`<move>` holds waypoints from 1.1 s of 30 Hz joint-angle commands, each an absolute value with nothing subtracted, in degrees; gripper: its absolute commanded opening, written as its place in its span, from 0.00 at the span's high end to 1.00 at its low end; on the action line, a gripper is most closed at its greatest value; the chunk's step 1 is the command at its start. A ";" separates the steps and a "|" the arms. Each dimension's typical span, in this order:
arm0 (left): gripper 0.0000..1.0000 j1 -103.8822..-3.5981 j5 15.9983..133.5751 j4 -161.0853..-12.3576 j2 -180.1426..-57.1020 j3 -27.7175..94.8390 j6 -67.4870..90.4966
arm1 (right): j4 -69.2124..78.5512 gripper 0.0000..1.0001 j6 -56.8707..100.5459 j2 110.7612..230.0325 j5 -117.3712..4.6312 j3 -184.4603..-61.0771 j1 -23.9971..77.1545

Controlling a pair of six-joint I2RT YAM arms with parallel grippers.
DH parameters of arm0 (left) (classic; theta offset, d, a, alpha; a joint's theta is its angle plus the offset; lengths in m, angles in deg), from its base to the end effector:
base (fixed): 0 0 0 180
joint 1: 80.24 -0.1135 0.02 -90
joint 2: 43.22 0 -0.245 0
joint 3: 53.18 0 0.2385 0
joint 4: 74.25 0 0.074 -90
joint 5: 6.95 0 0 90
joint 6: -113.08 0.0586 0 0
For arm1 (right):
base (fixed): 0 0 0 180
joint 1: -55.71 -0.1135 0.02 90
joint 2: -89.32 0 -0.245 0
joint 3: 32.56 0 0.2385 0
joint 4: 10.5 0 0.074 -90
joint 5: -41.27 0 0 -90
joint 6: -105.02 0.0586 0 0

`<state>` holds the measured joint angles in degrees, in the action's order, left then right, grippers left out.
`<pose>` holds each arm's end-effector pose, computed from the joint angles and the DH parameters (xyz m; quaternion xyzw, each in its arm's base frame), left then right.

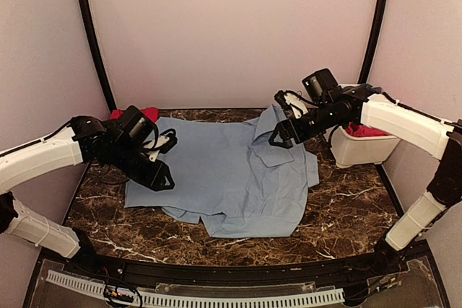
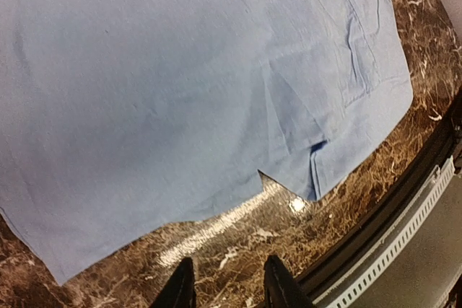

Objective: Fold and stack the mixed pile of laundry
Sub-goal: Flatten out the crumpled shirt at the center of the board, then adjust the flattened shirt at the center of the board.

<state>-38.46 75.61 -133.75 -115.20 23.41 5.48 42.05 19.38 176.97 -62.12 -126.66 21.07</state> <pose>0.1873 -0.1775 0.2576 0.2184 0.9262 -0.2028 0.2308 0.2702 0.2032 0.2907 -0.2827 0.8778 0.2259 0.3139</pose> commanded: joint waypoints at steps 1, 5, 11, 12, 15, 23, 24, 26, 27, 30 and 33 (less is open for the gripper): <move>0.72 -33.31 72.97 -137.39 -115.41 19.72 -1.56 | 38.47 0.18 22.36 179.05 -66.58 -124.66 21.06; 0.75 -30.55 73.37 -136.64 -119.69 17.66 -4.71 | 37.87 0.20 21.99 181.25 -66.47 -124.10 21.04; 0.67 -29.68 73.32 -128.41 -123.33 13.51 -6.78 | 37.16 0.20 21.62 183.10 -66.88 -122.76 21.02; 0.65 -29.43 73.43 -127.42 -124.18 13.16 -6.79 | 36.97 0.21 21.59 183.35 -66.77 -122.46 21.06; 0.58 -28.96 74.82 -123.70 -126.04 12.37 -5.55 | 36.53 0.21 21.46 184.29 -66.54 -121.90 21.14; 0.49 -28.32 78.00 -118.63 -133.91 12.26 -2.73 | 35.72 0.21 21.27 185.47 -66.76 -120.97 21.89; 0.48 -28.26 78.24 -118.32 -134.40 12.32 -2.75 | 35.79 0.21 21.20 185.47 -66.67 -120.97 21.87; 0.45 -28.03 78.72 -117.49 -135.55 12.30 -2.80 | 35.87 0.21 21.05 185.32 -66.52 -120.82 22.08; 0.44 -27.90 79.55 -117.26 -136.22 12.29 -2.91 | 35.88 0.21 21.01 185.32 -66.41 -120.71 22.22; 0.37 -27.17 83.06 -118.11 -137.64 12.58 -2.92 | 35.79 0.21 20.78 185.54 -66.31 -120.26 22.51; 0.35 -25.40 84.99 -119.53 -139.96 13.21 -2.81 | 35.47 0.21 20.82 185.65 -66.57 -119.73 22.63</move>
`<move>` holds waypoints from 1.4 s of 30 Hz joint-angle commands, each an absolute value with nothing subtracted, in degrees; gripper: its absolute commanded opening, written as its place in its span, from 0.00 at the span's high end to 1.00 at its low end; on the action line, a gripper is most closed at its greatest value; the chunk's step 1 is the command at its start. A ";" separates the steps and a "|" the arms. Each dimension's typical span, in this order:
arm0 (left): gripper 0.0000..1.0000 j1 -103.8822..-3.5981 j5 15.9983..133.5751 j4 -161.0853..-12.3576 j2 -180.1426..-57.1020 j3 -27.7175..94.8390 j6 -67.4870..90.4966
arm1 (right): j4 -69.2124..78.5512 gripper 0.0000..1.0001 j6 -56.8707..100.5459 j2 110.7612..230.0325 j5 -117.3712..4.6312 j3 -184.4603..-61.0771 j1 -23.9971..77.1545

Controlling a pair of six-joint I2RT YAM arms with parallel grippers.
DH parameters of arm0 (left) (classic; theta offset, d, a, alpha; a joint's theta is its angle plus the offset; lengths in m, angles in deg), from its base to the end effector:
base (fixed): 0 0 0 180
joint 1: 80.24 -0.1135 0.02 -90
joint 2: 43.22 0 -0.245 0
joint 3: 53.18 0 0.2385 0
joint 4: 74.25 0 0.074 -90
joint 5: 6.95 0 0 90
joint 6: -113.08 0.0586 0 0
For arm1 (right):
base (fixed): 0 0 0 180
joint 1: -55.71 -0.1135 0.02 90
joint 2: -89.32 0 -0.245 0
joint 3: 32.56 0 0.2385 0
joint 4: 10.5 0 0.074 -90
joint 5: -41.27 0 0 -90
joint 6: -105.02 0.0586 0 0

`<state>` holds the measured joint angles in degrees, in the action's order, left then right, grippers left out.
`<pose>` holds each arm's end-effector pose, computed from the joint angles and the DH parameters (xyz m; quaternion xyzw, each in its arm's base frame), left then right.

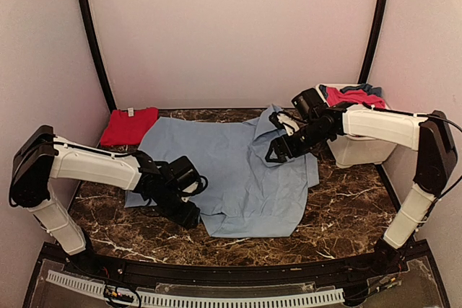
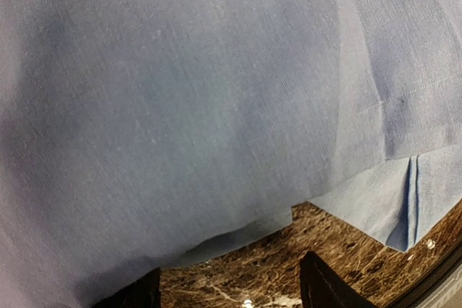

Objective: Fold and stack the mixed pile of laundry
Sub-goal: Adjust the flattened shirt at the center of the board.

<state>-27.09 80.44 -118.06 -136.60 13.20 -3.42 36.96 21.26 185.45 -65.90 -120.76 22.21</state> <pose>0.1721 -0.2341 0.1246 0.2309 0.9583 -0.1240 0.1136 0.2875 0.2110 0.2172 -0.2656 0.9070 0.2340 0.2282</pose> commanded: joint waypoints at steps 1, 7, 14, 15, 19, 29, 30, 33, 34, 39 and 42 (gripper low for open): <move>0.34 -24.96 84.79 -119.57 -140.37 13.35 -2.46 | 35.34 0.21 20.88 185.65 -66.69 -119.65 22.58; 0.31 -23.89 84.84 -120.00 -145.00 14.41 -2.02 | 35.34 0.21 20.93 185.74 -66.93 -119.73 22.57; 0.54 -23.86 83.74 -119.27 -150.59 14.89 -2.65 | 35.22 0.21 20.69 185.59 -66.42 -118.97 22.88; 0.59 -23.85 83.38 -119.00 -150.99 14.82 -2.66 | 35.22 0.21 20.73 185.56 -66.42 -118.80 22.92; 0.80 -23.45 83.22 -119.75 -150.57 14.79 -2.21 | 35.11 0.21 20.69 185.57 -66.40 -118.42 23.01; 1.00 -13.52 72.57 -127.35 -140.68 11.09 -5.30 | 35.40 0.21 20.36 185.01 -66.18 -118.24 23.42; 1.00 -12.14 71.31 -128.32 -138.75 10.85 -5.61 | 35.44 0.21 20.30 185.03 -66.21 -118.24 23.46; 0.98 -10.90 72.39 -130.77 -134.83 11.74 -8.80 | 35.06 0.21 20.45 185.29 -66.49 -118.24 23.46; 0.96 -11.07 73.46 -131.07 -132.63 12.01 -9.69 | 34.82 0.21 20.58 185.41 -66.64 -118.16 23.45; 0.83 -18.92 79.50 -129.91 -128.01 11.65 -13.29 | 33.45 0.21 21.38 186.22 -67.65 -117.97 23.46; 0.79 -22.27 81.99 -129.11 -128.05 12.57 -13.46 | 33.37 0.21 21.48 186.58 -67.98 -118.21 23.45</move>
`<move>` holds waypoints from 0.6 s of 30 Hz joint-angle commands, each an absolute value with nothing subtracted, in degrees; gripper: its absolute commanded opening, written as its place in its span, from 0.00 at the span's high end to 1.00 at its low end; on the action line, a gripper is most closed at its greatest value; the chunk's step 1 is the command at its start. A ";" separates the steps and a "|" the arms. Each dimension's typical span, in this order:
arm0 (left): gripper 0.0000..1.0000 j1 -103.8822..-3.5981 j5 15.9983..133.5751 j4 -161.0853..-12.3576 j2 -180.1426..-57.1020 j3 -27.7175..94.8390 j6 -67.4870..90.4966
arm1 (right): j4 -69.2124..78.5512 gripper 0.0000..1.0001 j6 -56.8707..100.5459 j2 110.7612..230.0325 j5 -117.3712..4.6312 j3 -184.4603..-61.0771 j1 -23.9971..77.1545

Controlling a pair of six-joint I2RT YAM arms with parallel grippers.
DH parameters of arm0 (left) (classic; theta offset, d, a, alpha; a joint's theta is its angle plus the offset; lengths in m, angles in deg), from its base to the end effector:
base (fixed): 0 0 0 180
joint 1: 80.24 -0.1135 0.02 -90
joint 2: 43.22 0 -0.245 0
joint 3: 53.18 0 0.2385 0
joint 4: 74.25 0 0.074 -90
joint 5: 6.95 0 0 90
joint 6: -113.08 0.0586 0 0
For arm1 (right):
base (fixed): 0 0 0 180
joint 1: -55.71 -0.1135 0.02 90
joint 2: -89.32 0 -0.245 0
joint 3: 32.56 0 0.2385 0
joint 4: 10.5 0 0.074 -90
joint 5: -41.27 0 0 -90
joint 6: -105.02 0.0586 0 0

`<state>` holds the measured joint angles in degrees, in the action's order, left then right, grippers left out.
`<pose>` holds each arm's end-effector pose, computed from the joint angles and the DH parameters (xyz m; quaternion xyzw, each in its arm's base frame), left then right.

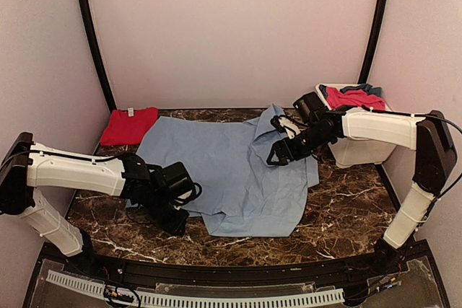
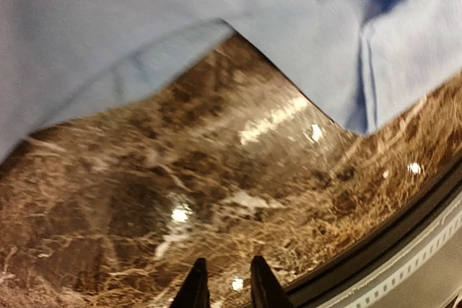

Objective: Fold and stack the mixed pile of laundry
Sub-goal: Adjust the flattened shirt at the center of the board.

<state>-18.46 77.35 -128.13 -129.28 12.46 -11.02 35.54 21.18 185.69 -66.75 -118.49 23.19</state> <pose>0.1190 -0.2340 0.1473 0.2433 0.9591 -0.1343 0.0548 0.2882 0.2053 0.2056 -0.2596 0.9105 0.2358 0.2191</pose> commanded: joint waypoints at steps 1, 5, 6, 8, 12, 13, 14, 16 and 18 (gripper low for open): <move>0.78 -23.01 83.57 -128.47 -128.89 12.82 -13.34 | 33.39 0.21 21.33 186.68 -67.98 -118.30 23.45; 0.72 -24.38 85.21 -126.62 -131.75 14.97 -12.07 | 33.83 0.21 21.01 186.83 -67.58 -118.80 23.47; 0.70 -24.49 85.68 -126.07 -132.26 15.65 -11.65 | 33.81 0.21 21.00 186.84 -67.54 -118.85 23.46; 0.68 -24.84 86.47 -125.41 -133.66 16.58 -11.31 | 33.79 0.21 21.04 186.83 -67.66 -118.94 23.45; 0.62 -25.31 88.07 -124.49 -135.21 17.66 -11.38 | 33.70 0.21 21.07 186.91 -67.72 -118.81 23.45; 0.60 -25.44 88.28 -124.37 -135.54 17.84 -11.46 | 33.64 0.21 21.08 186.98 -67.72 -118.77 23.52; 0.59 -25.46 88.55 -123.95 -135.74 17.92 -11.66 | 33.69 0.21 21.04 187.06 -67.76 -118.69 23.45; 0.55 -25.68 88.92 -123.50 -136.86 18.17 -11.79 | 33.57 0.21 21.00 187.16 -67.67 -118.68 23.45; 0.52 -25.74 89.53 -122.91 -138.02 18.47 -11.95 | 33.46 0.21 21.02 187.29 -67.71 -118.68 23.45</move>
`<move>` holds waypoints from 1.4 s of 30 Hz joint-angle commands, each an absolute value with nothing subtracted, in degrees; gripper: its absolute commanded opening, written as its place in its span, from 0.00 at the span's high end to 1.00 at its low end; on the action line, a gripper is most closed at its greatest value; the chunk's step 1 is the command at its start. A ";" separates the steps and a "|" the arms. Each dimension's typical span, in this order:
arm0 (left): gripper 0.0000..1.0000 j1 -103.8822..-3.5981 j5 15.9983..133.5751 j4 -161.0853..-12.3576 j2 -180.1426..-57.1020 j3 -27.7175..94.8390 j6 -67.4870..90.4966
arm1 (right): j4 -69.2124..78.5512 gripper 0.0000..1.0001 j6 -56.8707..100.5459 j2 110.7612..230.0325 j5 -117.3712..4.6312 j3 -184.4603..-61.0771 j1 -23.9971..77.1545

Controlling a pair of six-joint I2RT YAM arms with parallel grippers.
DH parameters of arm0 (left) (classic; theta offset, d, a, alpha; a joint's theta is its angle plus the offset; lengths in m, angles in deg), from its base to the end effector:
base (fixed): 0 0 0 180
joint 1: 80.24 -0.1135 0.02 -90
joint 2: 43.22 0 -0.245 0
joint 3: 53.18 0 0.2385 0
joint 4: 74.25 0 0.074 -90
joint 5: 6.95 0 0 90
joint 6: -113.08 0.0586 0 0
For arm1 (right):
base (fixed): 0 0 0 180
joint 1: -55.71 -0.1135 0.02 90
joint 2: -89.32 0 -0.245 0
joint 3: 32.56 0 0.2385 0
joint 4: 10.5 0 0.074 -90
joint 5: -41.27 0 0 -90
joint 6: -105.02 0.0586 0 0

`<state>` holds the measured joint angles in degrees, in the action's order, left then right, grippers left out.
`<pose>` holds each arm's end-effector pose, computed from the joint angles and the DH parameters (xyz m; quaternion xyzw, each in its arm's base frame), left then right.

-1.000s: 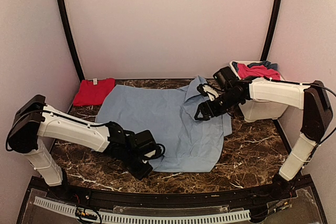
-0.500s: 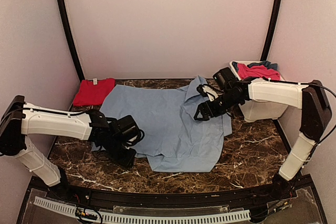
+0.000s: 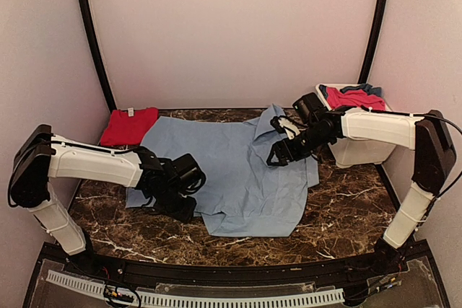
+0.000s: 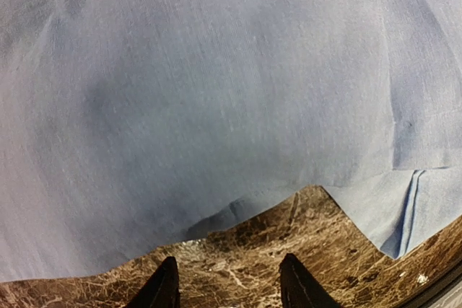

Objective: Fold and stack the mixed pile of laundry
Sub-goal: Adjust the flattened shirt at the center of the board.

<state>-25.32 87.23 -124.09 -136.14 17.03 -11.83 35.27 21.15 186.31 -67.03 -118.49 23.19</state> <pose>0.1714 -0.2367 0.1398 0.1662 0.9737 -0.0815 0.1328 0.2893 0.2063 0.2024 -0.2602 0.9109 0.2371 0.2155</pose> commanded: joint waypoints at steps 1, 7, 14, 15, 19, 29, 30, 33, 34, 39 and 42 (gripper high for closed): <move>0.51 -25.77 89.63 -122.61 -138.52 18.55 -11.87 | 33.42 0.21 21.02 187.25 -67.73 -118.60 23.45; 0.51 -26.09 92.46 -120.28 -142.11 18.05 -12.50 | 33.39 0.21 20.91 187.31 -67.53 -118.39 23.53; 0.63 -26.21 89.59 -116.85 -145.46 16.24 -11.52 | 33.09 0.22 20.80 187.68 -67.45 -117.99 23.58; 0.67 -26.24 89.19 -116.57 -146.12 16.11 -11.45 | 33.05 0.22 20.82 187.67 -67.52 -117.93 23.58; 0.87 -26.22 88.26 -116.77 -148.79 15.89 -10.97 | 32.97 0.22 20.83 187.47 -67.54 -117.63 23.57; 1.00 -22.71 87.27 -122.40 -143.71 17.08 -8.18 | 32.63 0.23 20.61 187.60 -67.49 -117.01 23.74; 1.00 -21.90 87.29 -125.15 -141.53 17.49 -7.80 | 32.36 0.23 20.71 187.78 -67.52 -117.01 23.79; 1.00 -18.59 85.43 -129.34 -136.66 18.23 -7.92 | 31.24 0.23 20.82 188.86 -67.86 -117.41 24.23; 1.00 -18.17 84.24 -130.99 -134.12 18.20 -8.37 | 30.95 0.23 20.81 189.37 -67.89 -117.67 24.32; 1.00 -15.90 80.47 -136.06 -126.21 16.81 -9.37 | 30.16 0.23 20.37 193.20 -68.13 -120.10 24.59; 1.00 -14.58 77.65 -137.14 -120.75 16.07 -9.00 | 29.72 0.23 19.89 195.81 -68.16 -121.54 24.81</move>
